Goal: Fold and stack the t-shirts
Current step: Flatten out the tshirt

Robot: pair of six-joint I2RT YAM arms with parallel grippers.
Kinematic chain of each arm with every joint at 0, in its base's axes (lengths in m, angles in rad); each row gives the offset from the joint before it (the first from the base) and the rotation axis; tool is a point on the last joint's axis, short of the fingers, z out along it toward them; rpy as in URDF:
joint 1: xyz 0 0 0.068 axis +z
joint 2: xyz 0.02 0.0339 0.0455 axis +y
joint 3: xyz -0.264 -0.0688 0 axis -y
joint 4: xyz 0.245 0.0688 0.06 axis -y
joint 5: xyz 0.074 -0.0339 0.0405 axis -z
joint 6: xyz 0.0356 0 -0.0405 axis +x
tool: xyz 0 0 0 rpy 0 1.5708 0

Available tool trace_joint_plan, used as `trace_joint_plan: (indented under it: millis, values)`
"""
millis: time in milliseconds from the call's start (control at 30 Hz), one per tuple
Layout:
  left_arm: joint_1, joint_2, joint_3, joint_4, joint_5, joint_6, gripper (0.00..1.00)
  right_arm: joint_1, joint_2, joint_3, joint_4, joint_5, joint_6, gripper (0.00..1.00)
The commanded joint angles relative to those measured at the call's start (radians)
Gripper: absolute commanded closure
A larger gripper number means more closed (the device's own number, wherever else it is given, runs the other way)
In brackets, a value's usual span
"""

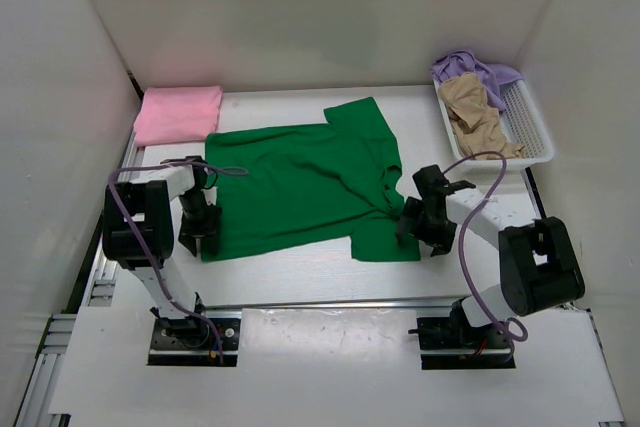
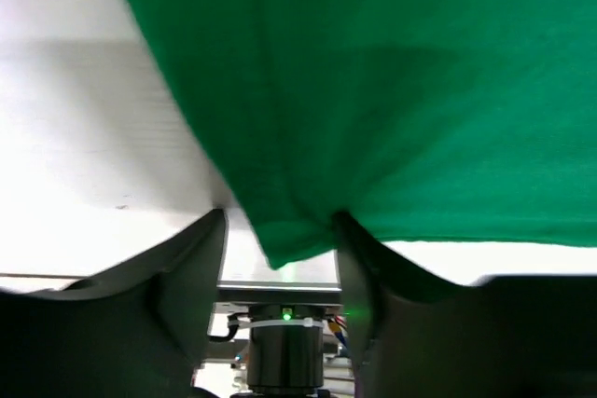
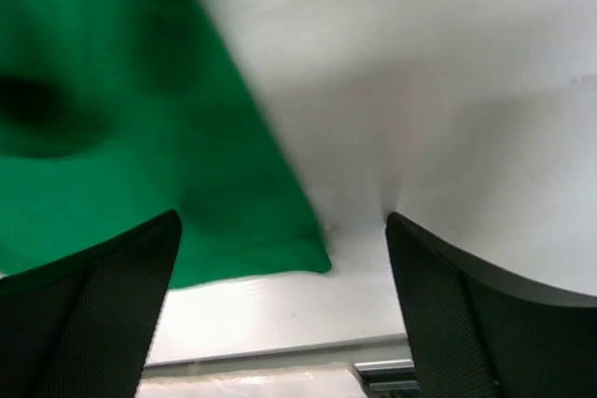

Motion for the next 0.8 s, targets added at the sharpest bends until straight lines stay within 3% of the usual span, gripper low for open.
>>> trace_joint_plan:
  millis: [0,133,167,200,233,300,400,467,500,567,600,633,667,733,767]
  values:
    - [0.000,0.034,0.011,0.079,-0.021,0.001,0.42,-0.031,0.022,-0.066,0.134,-0.077,0.031,0.10]
    - [0.000,0.034,0.020,0.079,0.000,0.001,0.62,-0.005,0.065,-0.075,0.163,-0.163,0.019,0.41]
    - [0.000,0.034,0.029,0.068,0.000,0.001,0.75,0.008,0.065,-0.075,0.163,-0.177,0.019,0.47]
    - [0.000,0.023,0.029,0.068,0.011,0.001,0.81,0.033,0.065,-0.075,0.163,-0.191,0.010,0.55]
    - [0.000,0.023,0.029,0.068,0.020,0.001,0.88,0.042,0.065,-0.075,0.175,-0.200,0.010,0.78]
    - [0.000,0.014,0.029,0.059,0.036,0.001,0.90,0.030,0.065,-0.075,0.186,-0.211,0.010,1.00]
    - [0.000,0.035,0.210,0.001,0.046,0.001,0.90,-0.069,0.088,0.053,0.212,-0.301,0.010,1.00]
    - [0.000,0.104,0.404,-0.060,0.027,0.001,0.90,-0.171,0.141,0.310,0.199,-0.344,0.010,1.00]
    - [0.000,0.139,0.677,-0.141,0.026,0.001,0.90,-0.203,0.172,0.436,0.179,-0.378,0.019,1.00]
    - [0.000,0.289,1.020,-0.223,-0.007,0.001,0.90,-0.278,0.300,0.738,0.053,-0.387,0.030,1.00]
    - [-0.010,0.344,1.395,-0.258,-0.035,0.001,0.90,-0.298,0.351,1.085,0.006,-0.387,0.030,1.00]
    - [-0.028,0.389,1.545,-0.259,-0.077,0.001,0.90,-0.332,0.404,1.263,-0.075,-0.406,0.060,1.00]
    - [-0.042,0.394,1.615,-0.203,-0.186,0.001,0.90,-0.347,0.491,1.425,-0.093,-0.418,0.079,1.00]
    - [-0.068,0.274,1.397,0.012,-0.271,0.001,0.90,-0.392,0.533,1.701,-0.084,-0.439,0.161,1.00]
    - [-0.082,0.118,1.270,0.257,-0.282,0.001,0.90,-0.402,0.509,1.702,-0.025,-0.440,0.188,1.00]
